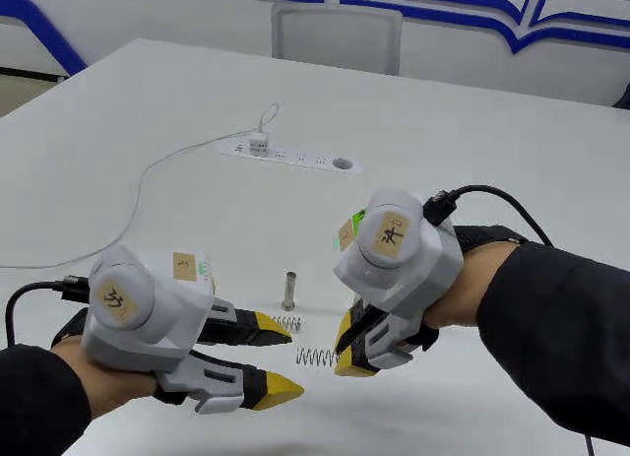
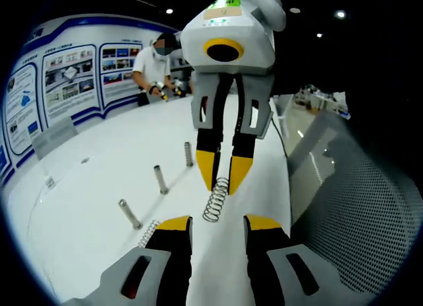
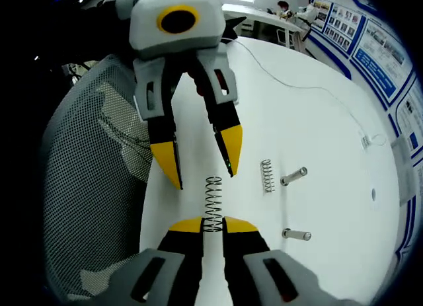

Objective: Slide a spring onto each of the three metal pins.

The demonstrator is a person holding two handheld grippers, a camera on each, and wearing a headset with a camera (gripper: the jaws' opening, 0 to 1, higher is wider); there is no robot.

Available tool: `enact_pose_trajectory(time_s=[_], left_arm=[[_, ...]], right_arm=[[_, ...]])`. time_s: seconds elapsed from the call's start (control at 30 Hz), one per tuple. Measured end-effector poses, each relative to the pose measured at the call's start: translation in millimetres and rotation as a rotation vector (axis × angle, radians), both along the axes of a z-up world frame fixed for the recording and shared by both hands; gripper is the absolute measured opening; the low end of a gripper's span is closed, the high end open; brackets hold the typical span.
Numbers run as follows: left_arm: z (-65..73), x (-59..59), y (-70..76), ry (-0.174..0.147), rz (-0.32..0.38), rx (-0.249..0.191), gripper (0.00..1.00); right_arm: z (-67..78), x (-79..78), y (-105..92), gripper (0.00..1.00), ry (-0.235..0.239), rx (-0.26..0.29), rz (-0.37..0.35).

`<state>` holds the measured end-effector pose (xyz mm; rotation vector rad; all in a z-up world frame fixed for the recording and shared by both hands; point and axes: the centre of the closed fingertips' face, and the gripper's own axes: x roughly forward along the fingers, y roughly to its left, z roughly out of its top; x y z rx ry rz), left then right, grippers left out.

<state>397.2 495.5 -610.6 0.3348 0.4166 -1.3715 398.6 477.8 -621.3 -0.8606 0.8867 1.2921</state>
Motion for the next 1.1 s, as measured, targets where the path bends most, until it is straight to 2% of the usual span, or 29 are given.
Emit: enact_pose_trajectory(time_s=[0.27,0.6,1.1], left_arm=[[0.5,-5.8,-3.8,-0.002,-0.027,-0.003,0.24],[0.6,-10.2,-6.6,-0.015,-0.049,-0.003,0.13],[6.0,-18.2,-8.1,-0.014,-0.085,-0.029,0.1]], right_arm=[[2.0,-10.0,7.2,0.12,0.0,0.015,0.063],[4.2,-14.2,9.3,0.12,-0.002,0.028,0.085],[1.0,-18.3,4.7,0.14,0.019,0.05,0.059]])
